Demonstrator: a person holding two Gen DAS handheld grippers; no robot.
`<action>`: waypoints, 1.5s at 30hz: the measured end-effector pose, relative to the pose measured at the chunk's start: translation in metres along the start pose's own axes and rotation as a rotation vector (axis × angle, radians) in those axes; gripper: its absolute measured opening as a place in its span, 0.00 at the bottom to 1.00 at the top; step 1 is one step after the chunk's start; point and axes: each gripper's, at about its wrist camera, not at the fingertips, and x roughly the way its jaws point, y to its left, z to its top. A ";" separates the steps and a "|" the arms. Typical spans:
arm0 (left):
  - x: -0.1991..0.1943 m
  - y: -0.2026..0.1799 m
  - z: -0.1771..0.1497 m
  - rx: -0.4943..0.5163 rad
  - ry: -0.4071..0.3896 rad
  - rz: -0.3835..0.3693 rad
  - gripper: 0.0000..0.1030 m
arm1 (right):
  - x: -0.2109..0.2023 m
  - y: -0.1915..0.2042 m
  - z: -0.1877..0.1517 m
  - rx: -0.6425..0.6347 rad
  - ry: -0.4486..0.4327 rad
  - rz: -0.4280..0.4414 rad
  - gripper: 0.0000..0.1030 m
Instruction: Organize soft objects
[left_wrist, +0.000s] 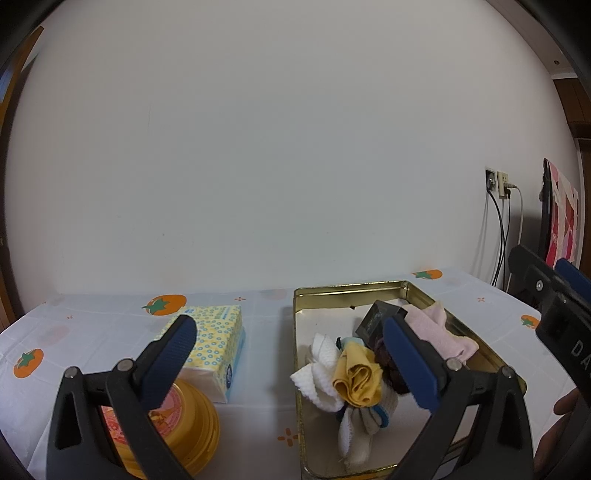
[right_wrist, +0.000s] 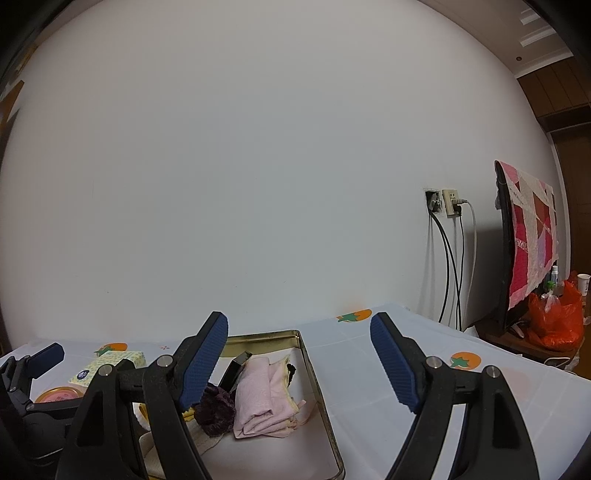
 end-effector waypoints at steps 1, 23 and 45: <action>0.000 0.000 0.000 -0.001 0.000 -0.001 1.00 | 0.000 0.000 0.000 0.000 0.000 0.000 0.79; 0.000 0.002 0.000 0.001 0.020 0.004 1.00 | 0.000 -0.004 -0.001 0.003 -0.012 0.009 0.79; -0.015 -0.011 0.004 0.061 -0.062 0.004 1.00 | -0.002 -0.005 -0.001 0.006 -0.019 0.012 0.79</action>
